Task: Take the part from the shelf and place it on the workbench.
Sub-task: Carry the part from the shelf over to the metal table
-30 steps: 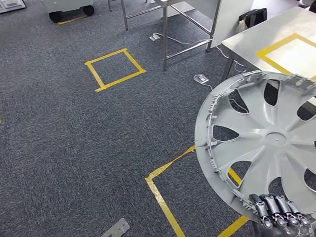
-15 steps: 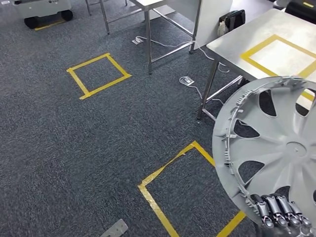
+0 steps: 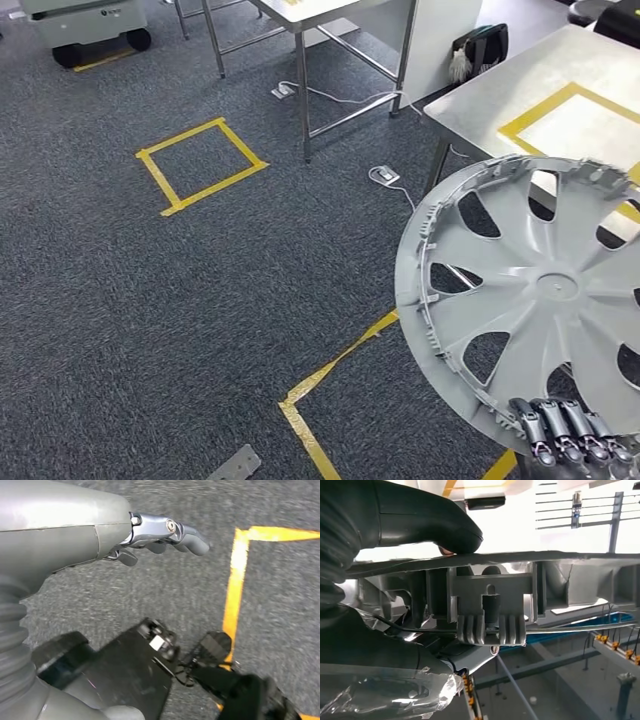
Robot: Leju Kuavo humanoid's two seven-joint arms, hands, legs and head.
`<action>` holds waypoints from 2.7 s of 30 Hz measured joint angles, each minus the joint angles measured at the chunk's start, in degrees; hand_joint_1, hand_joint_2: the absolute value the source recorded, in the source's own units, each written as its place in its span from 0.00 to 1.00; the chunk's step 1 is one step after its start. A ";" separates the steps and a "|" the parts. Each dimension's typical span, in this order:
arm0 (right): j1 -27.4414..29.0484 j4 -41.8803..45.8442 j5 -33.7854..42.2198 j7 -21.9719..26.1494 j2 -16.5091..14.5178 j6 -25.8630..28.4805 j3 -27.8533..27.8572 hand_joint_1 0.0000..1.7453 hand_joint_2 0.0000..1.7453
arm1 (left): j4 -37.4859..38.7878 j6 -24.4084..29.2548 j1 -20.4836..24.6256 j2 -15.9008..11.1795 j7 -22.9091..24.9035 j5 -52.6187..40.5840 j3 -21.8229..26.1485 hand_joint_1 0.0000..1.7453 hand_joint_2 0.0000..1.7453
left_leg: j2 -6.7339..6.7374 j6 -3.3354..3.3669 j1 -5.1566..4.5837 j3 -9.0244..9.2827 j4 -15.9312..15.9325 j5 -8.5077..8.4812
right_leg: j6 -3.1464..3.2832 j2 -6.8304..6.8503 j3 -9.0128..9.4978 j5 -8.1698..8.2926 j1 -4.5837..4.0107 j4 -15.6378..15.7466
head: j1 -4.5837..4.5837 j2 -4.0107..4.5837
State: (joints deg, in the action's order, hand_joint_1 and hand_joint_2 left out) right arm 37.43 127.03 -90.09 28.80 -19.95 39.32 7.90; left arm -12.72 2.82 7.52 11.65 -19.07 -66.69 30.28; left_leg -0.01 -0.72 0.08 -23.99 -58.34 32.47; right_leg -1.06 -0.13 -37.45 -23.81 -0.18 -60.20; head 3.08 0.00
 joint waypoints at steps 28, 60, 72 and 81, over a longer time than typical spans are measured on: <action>0.17 -0.30 0.01 -1.12 -0.14 0.00 0.17 1.00 1.00 | -0.06 0.18 -0.57 -0.22 0.76 4.13 -3.64 0.00 1.00 | 3.73 1.27 -0.90 -3.70 0.27 -1.94 | -0.49 3.73 0.26 -1.44 -0.17 -1.06 | 0.37 0.00; -0.01 -0.28 0.00 -1.39 -0.16 0.00 0.73 1.00 1.00 | -0.09 0.28 -0.41 -0.21 0.91 4.15 -4.11 0.00 1.00 | 5.62 -0.17 -0.09 -6.96 1.35 -5.52 | -1.41 2.94 4.22 -2.84 0.63 1.33 | 0.86 0.00; -0.07 -0.23 -0.02 -1.22 -0.16 0.00 0.91 1.00 1.00 | -0.11 0.11 -0.53 -0.24 0.96 4.13 -4.14 0.00 1.00 | -2.85 -0.46 0.54 -9.15 -1.93 -5.51 | -0.19 -5.87 4.00 -2.04 0.86 1.54 | 0.31 0.00; 0.12 -0.26 -0.02 -0.44 -0.16 0.00 0.99 1.00 1.00 | -0.11 -0.28 -0.54 -0.12 0.87 4.13 -4.16 0.00 1.00 | -0.18 1.81 0.45 -7.59 1.83 -6.02 | -2.91 -0.70 -3.24 -8.38 0.95 -10.78 | 0.99 0.00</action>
State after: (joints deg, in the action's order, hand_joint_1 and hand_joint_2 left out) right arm 37.55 126.78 -90.12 28.36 -20.11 39.32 8.90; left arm -12.83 2.54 6.98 11.53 -18.20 -62.55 26.12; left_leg -0.19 1.09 0.53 -31.58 -56.51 26.45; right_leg -3.97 -0.83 -40.69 -32.19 0.77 -70.98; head 4.07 0.00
